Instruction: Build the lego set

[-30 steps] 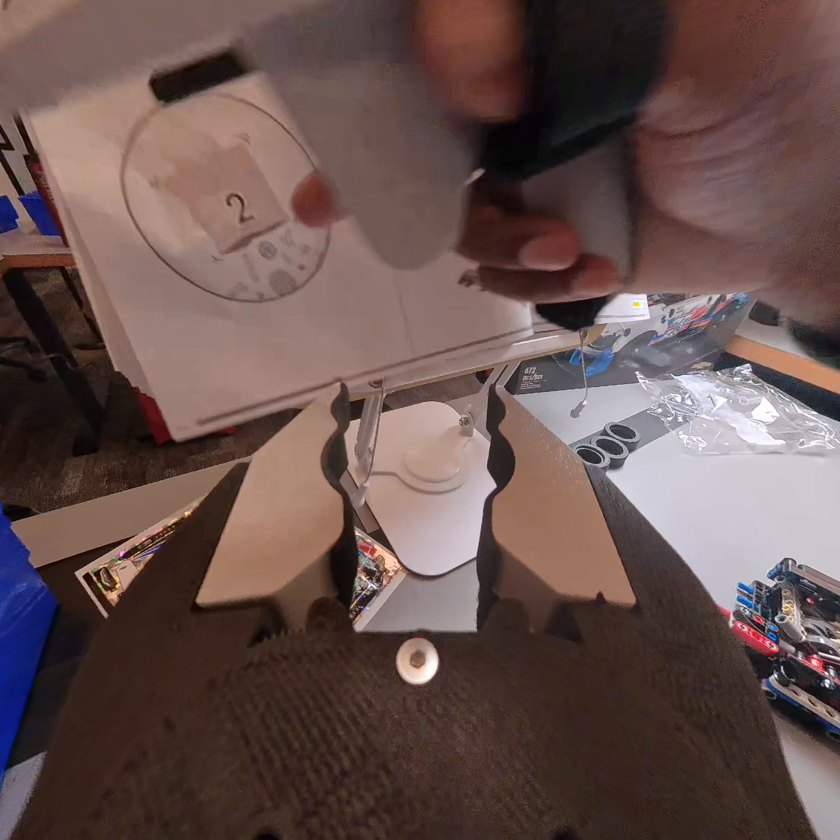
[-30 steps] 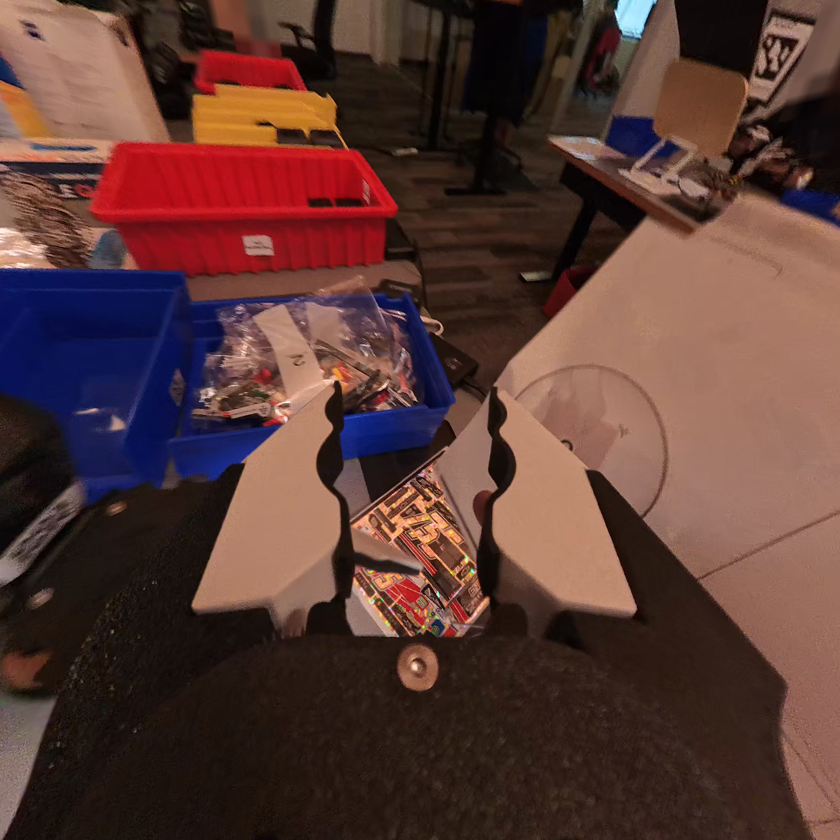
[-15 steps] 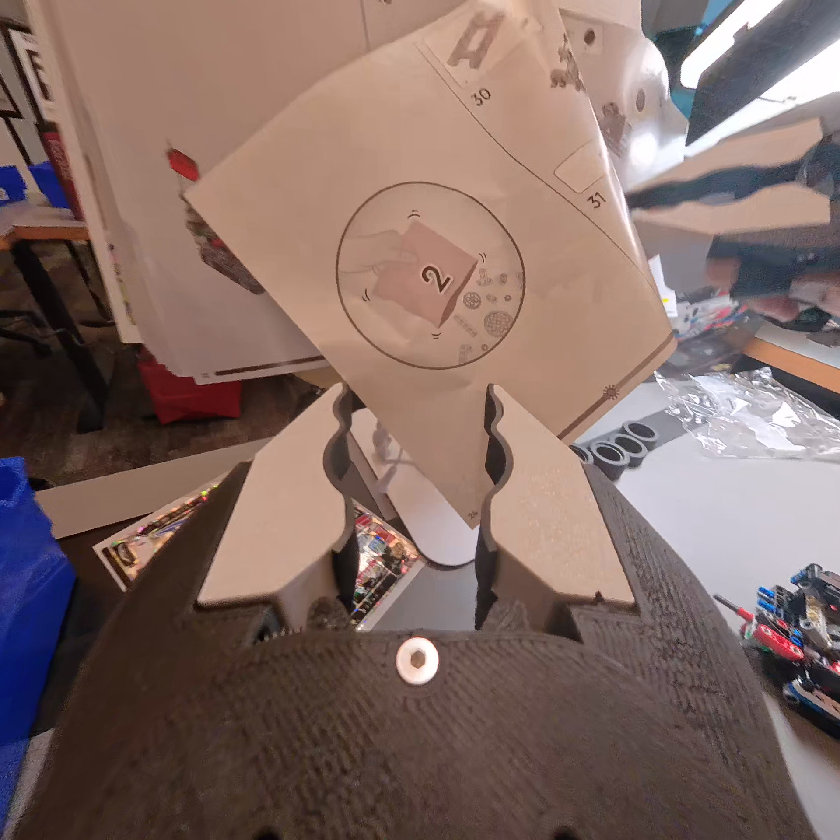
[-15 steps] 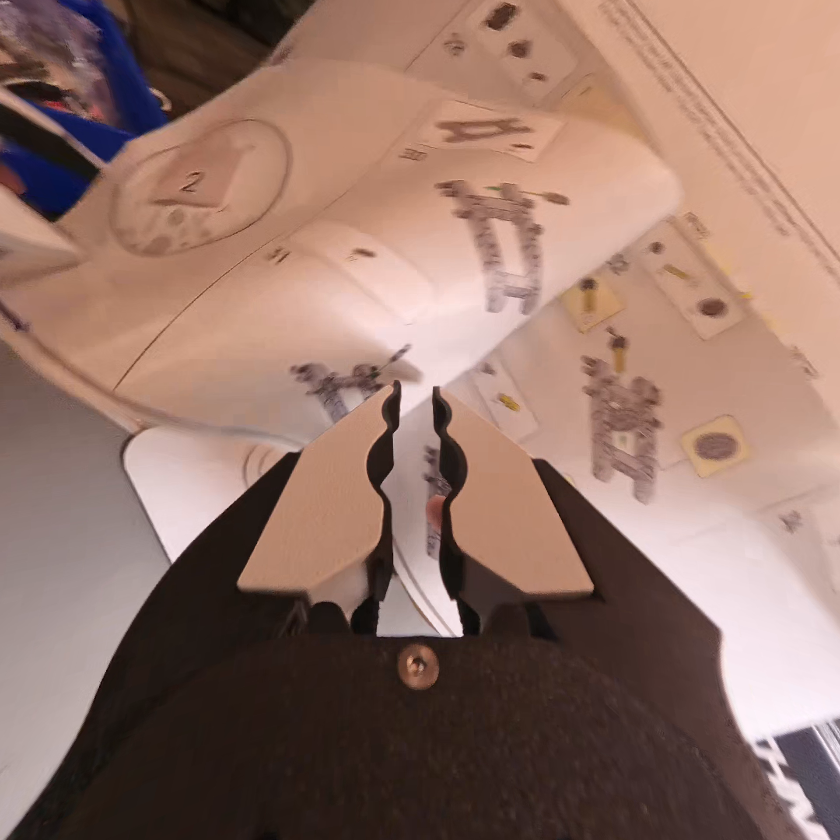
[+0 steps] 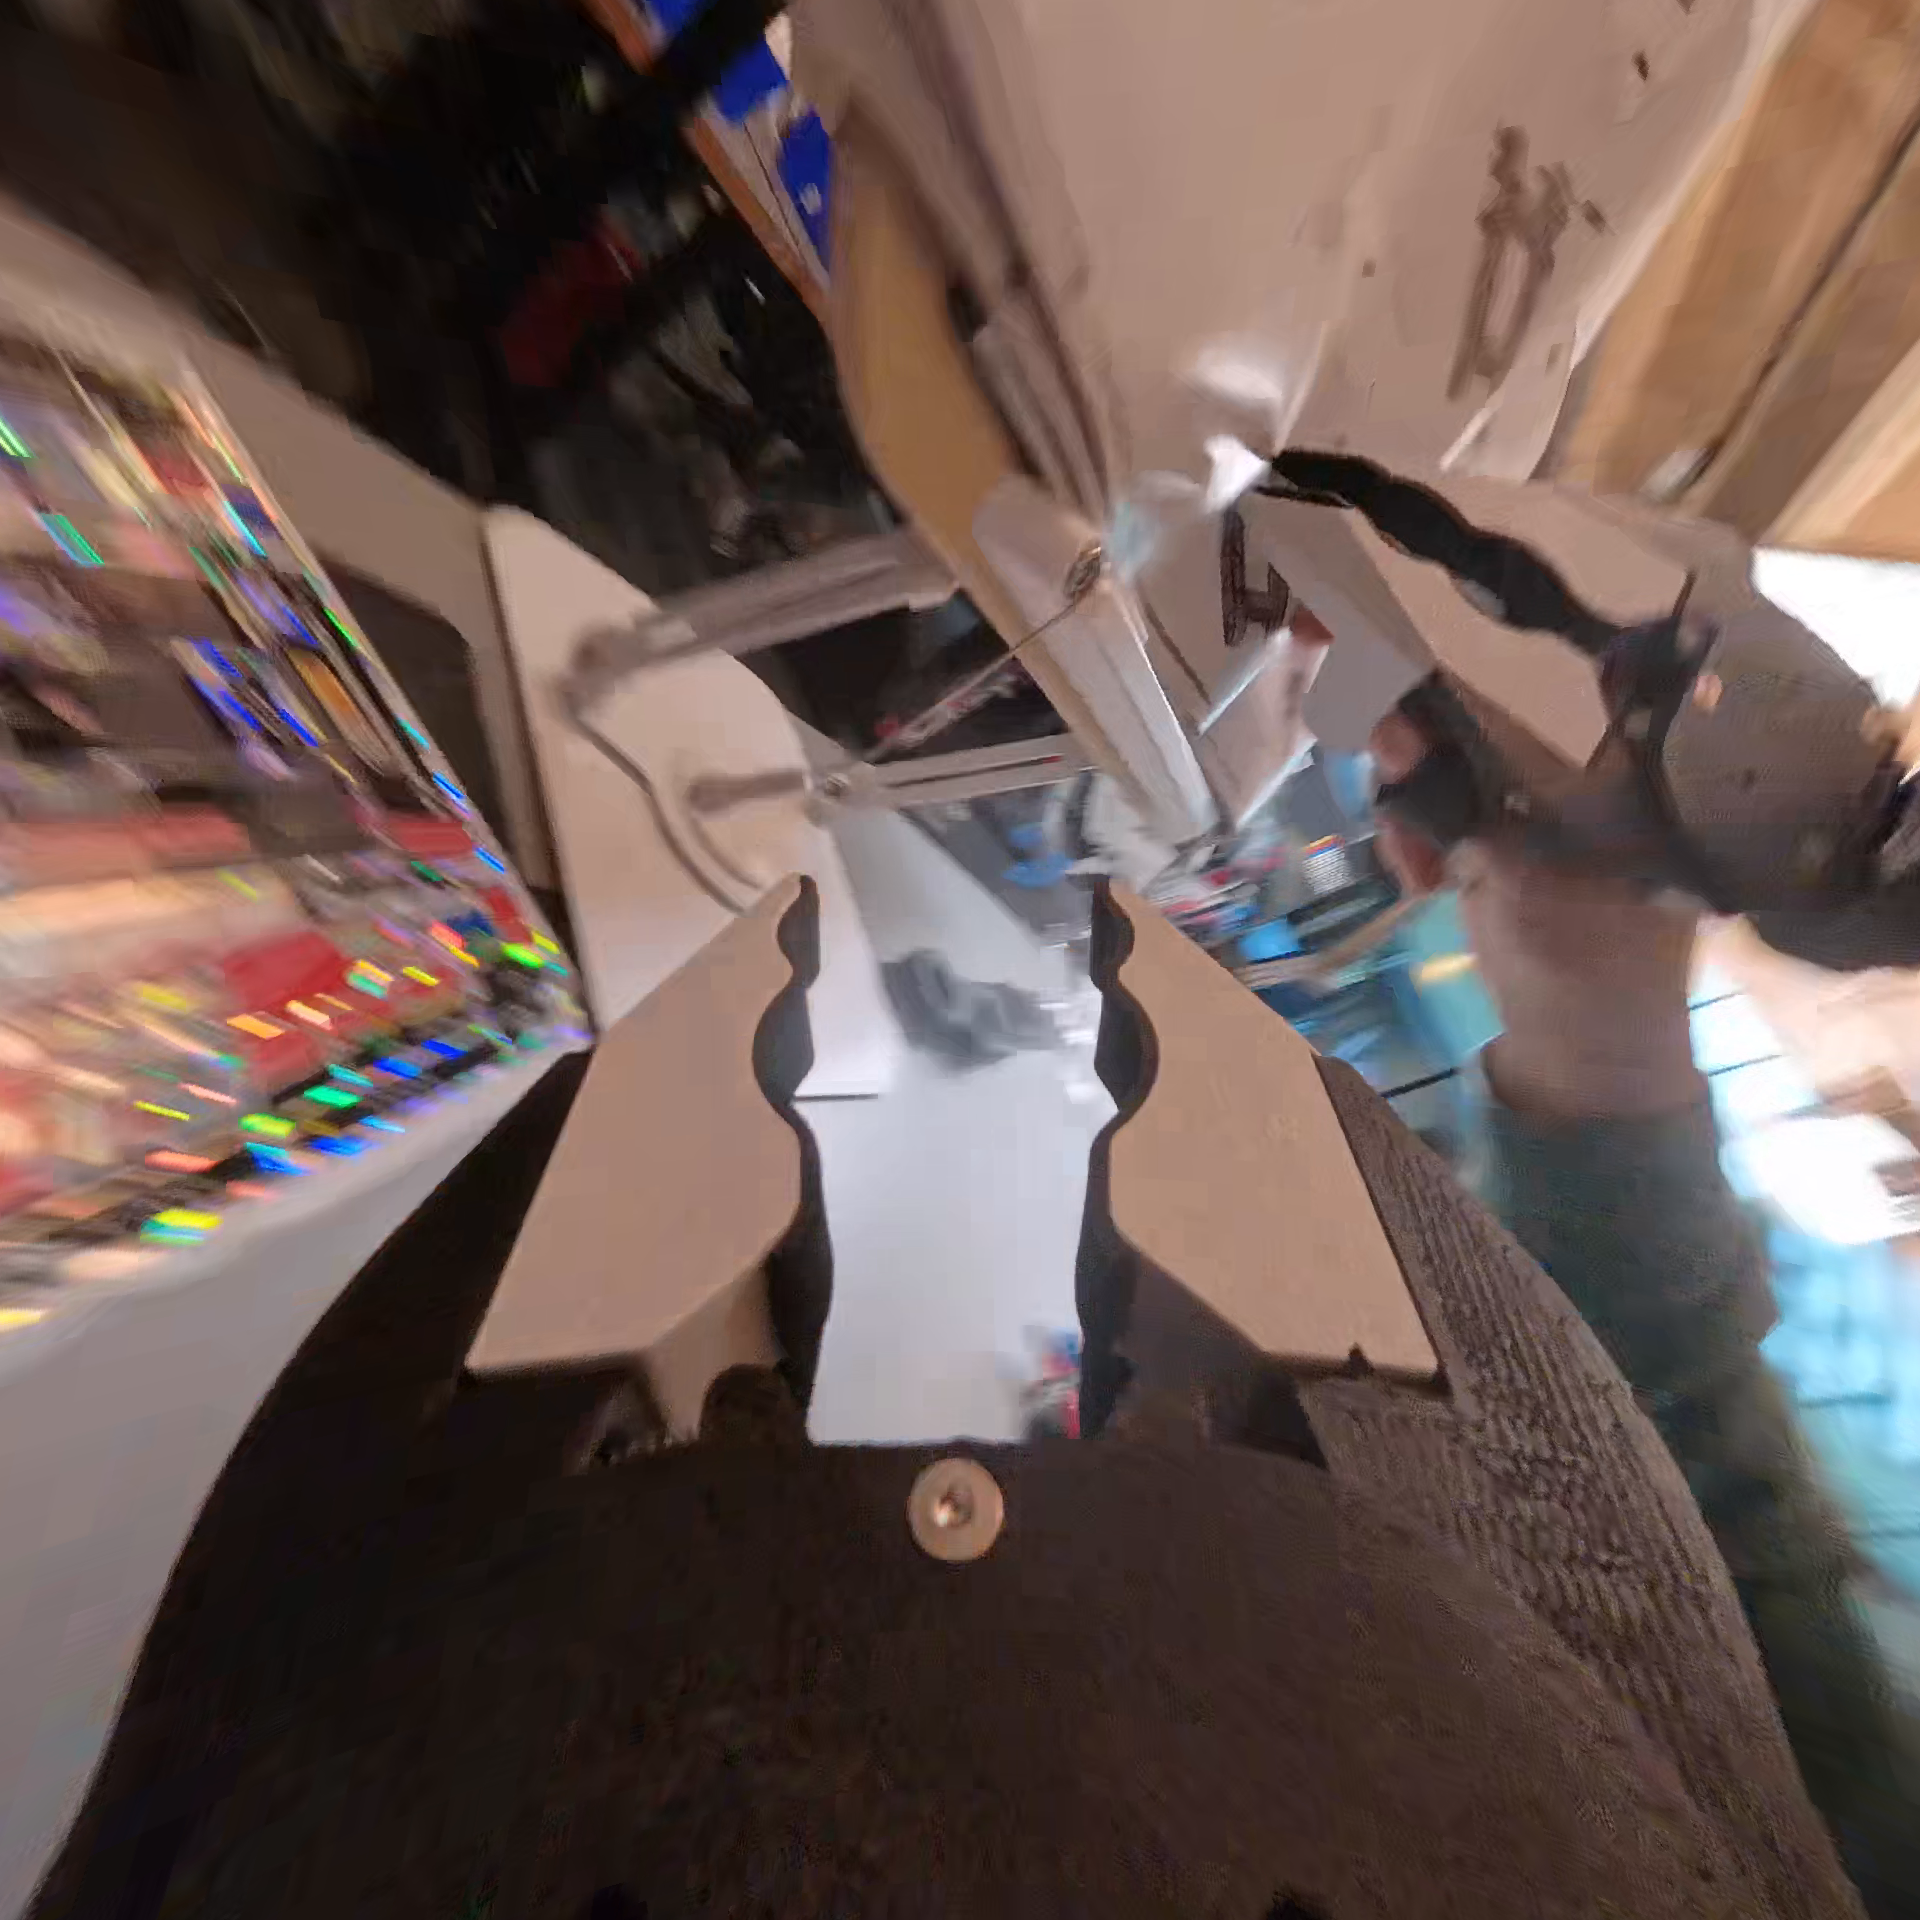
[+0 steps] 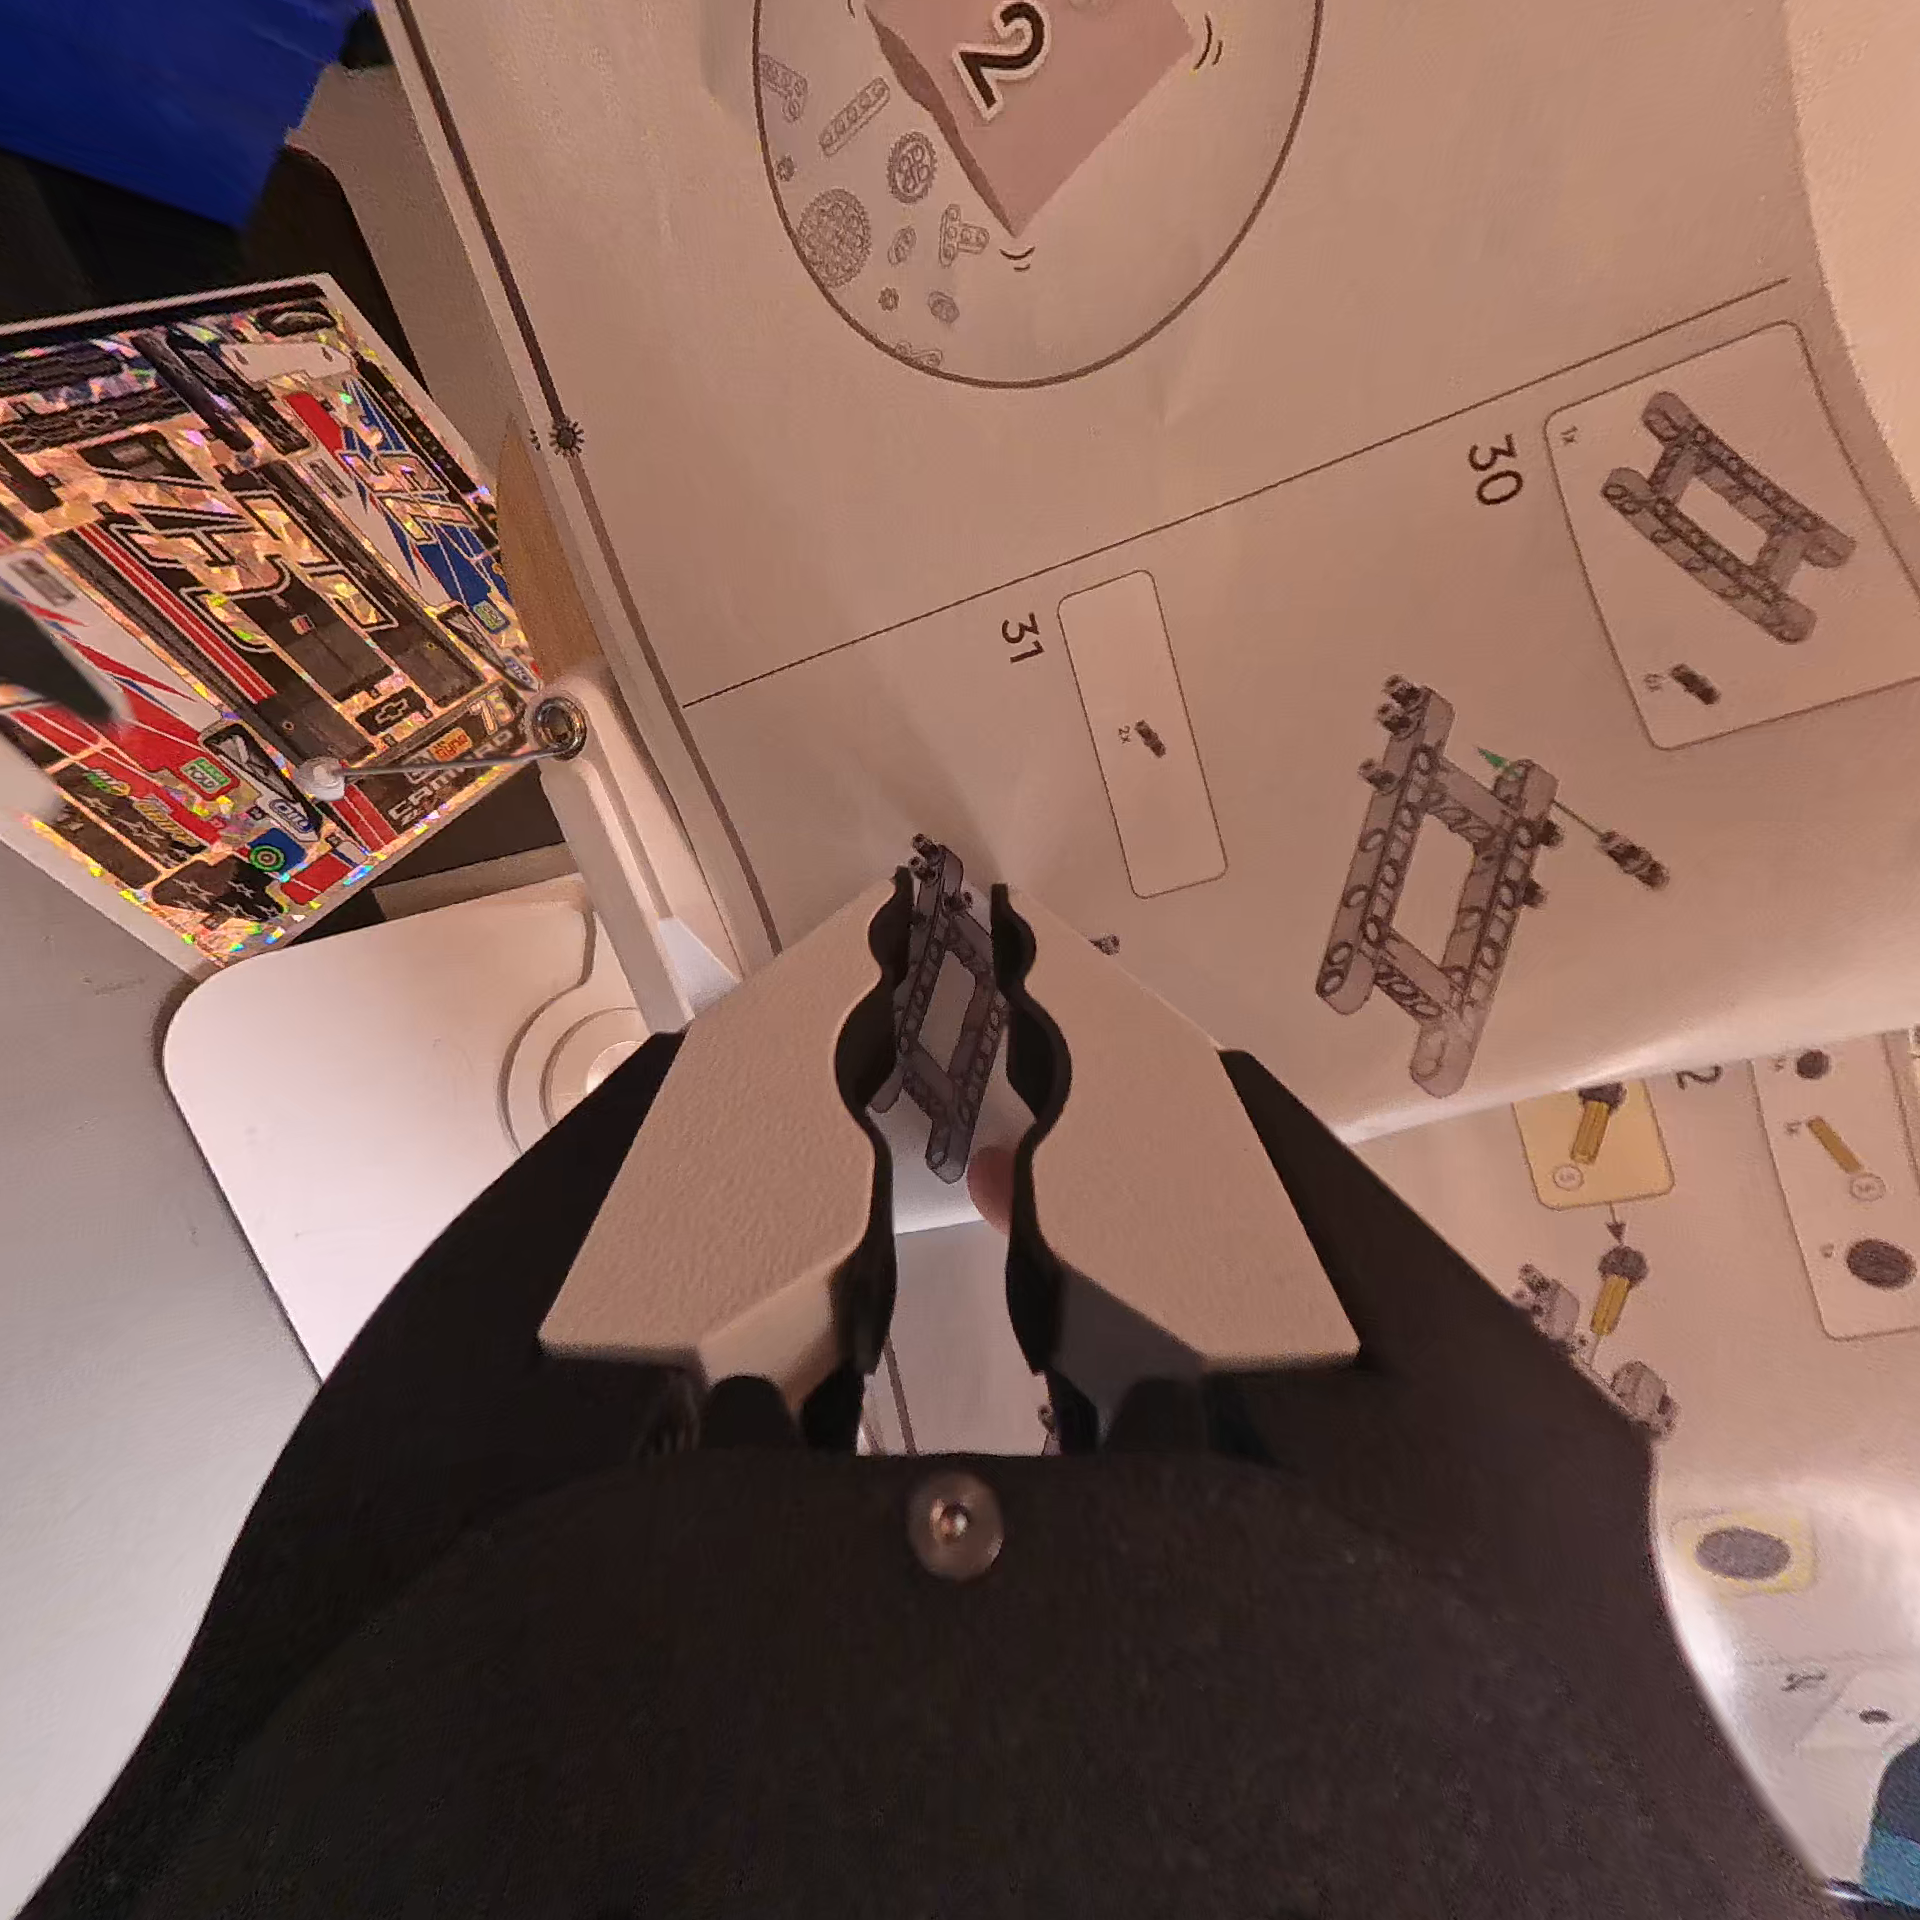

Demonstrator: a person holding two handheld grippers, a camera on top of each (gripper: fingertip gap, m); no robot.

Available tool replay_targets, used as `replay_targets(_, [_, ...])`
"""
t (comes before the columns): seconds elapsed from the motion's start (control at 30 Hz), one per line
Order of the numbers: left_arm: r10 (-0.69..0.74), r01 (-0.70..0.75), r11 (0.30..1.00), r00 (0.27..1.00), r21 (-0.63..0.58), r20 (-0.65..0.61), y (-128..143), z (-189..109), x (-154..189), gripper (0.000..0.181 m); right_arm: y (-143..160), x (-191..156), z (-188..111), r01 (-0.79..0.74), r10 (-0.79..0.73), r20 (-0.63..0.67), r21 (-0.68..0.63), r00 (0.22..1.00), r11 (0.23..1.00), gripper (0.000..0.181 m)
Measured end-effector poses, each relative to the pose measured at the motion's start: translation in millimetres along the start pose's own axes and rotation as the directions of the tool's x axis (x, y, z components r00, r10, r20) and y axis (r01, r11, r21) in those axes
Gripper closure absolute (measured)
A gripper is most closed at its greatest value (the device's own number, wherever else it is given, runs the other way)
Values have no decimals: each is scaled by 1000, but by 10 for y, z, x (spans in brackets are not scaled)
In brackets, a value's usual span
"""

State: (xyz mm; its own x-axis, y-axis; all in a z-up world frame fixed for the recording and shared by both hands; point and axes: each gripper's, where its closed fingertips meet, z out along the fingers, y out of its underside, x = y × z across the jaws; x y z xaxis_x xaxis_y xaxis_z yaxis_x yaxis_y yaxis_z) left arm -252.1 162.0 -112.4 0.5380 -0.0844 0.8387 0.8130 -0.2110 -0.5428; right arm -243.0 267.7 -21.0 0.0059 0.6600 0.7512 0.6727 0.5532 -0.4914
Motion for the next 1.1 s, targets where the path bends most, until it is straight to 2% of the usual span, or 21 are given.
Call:
replay_targets(0.03, [-157, 157, 987, 986, 10, -63, 53, 92, -3, 123, -7, -4, 6, 1, -1, 5, -6, 1000, 1000, 169])
replay_targets(0.1, [-391, 407, 911, 904, 69, -171, 26, 209, -57, 120, -17, -9, 10, -6, 6, 14, -13, 1000, 1000, 169])
replay_targets(0.23, [-540, 588, 782, 804, 205, -247, -99, 326, -260, 120, -8, -8, 8, -8, 8, 21, -23, 1000, 1000, 169])
replay_targets(0.27, [-545, 603, 765, 793, 225, -273, -163, 326, -268, 128, -6, -12, 3, -8, 9, 24, -25, 1000, 1000, 169])
replay_targets(0.33, [-488, 582, 769, 802, 266, -344, -348, 258, -186, 169, 8, -17, -6, -12, 13, 30, -29, 999, 1000, 170])
replay_targets(0.37, [-453, 566, 772, 809, 288, -375, -451, 200, -123, 181, 12, -17, -7, -14, 15, 32, -26, 999, 1000, 170])
replay_targets(0.47, [-281, 413, 840, 885, 351, -371, -723, 38, 176, 181, 16, -11, -2, -40, 41, 37, -13, 998, 999, 171])
replay_targets(0.53, [-123, 235, 896, 947, 376, -297, -858, -18, 421, 181, 15, 2, 9, -59, 59, 34, -5, 998, 998, 173])
replay_targets(0.57, [-54, 134, 928, 971, 347, -233, -866, 9, 504, 181, 14, 5, 15, -65, 65, 33, -2, 997, 998, 174])
replay_targets(0.63, [24, 9, 942, 995, 334, -93, -934, -20, 490, 181, 13, 11, 19, -71, 71, 30, 0, 997, 997, 176])
replay_targets(0.7, [-37, 52, 936, 998, 348, -48, -929, -121, 359, 181, 13, 8, 13, -70, 69, 28, 3, 997, 998, 176])
replay_targets(0.73, [-80, 87, 938, 996, 335, -35, -829, -136, 274, 176, 13, 7, 11, -67, 67, 27, 5, 997, 998, 175])
replay_targets(0.83, [-224, 229, 923, 973, 308, -53, -417, -74, 69, 130, 13, 9, 18, -59, 59, 20, 9, 998, 998, 175])
replay_targets(0.93, [-404, 428, 852, 904, 301, -141, -171, 111, -73, 108, 11, 12, 17, -69, 69, 19, 7, 997, 998, 176])
replay_targets(1.0, [-476, 511, 800, 859, 315, -186, -165, 248, -178, 107, 10, 11, 10, -73, 73, 21, 7, 997, 997, 176])
replay_targets(1.03, [-509, 558, 763, 830, 326, -230, -213, 289, -221, 112, 11, 11, 8, -76, 76, 22, 9, 997, 997, 176])
replay_targets(1.1, [-512, 615, 714, 784, 334, -351, -372, 298, -192, 152, 16, 9, 7, -92, 92, 25, 12, 995, 996, 176])
